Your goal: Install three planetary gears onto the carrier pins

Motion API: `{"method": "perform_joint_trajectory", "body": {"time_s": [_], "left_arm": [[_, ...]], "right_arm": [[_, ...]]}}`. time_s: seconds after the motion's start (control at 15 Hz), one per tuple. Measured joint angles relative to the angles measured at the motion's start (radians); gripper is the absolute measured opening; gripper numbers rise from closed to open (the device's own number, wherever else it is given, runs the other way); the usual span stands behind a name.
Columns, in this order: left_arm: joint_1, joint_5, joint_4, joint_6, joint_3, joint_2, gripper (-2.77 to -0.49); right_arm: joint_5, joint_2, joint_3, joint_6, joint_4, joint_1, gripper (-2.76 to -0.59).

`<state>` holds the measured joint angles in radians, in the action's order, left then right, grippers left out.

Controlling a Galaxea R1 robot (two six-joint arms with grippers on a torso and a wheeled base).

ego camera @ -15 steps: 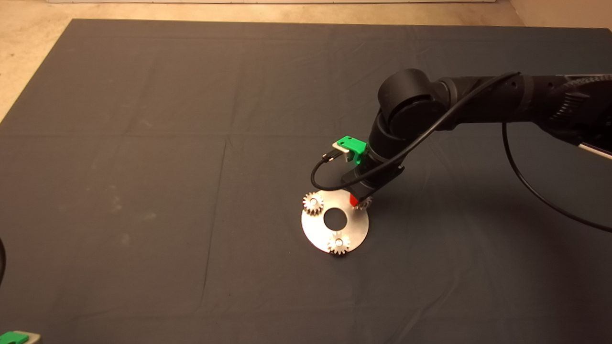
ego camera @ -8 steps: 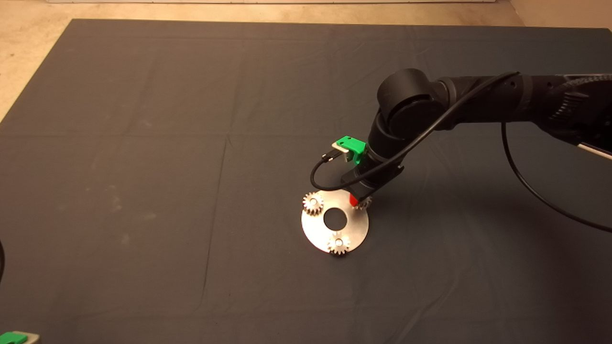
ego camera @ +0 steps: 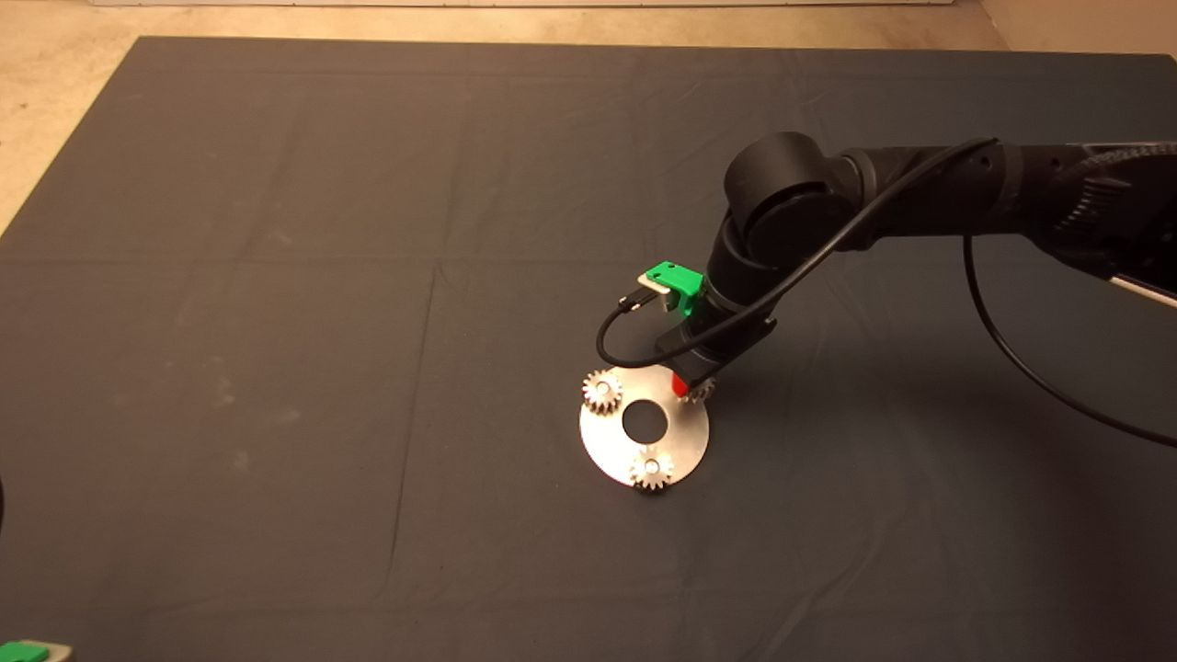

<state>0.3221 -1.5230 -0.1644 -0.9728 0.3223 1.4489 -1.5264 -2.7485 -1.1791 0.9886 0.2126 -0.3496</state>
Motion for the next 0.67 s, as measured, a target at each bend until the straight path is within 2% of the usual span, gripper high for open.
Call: {"method": "perform_joint_trajectory", "body": {"time_s": [0.67], "left_arm": [[0.0,0.0,0.0,0.0,0.0,-0.009,-1.22]], "right_arm": [[-0.004,-0.009,0.016,0.003,0.008,0.0,-2.31]]}}
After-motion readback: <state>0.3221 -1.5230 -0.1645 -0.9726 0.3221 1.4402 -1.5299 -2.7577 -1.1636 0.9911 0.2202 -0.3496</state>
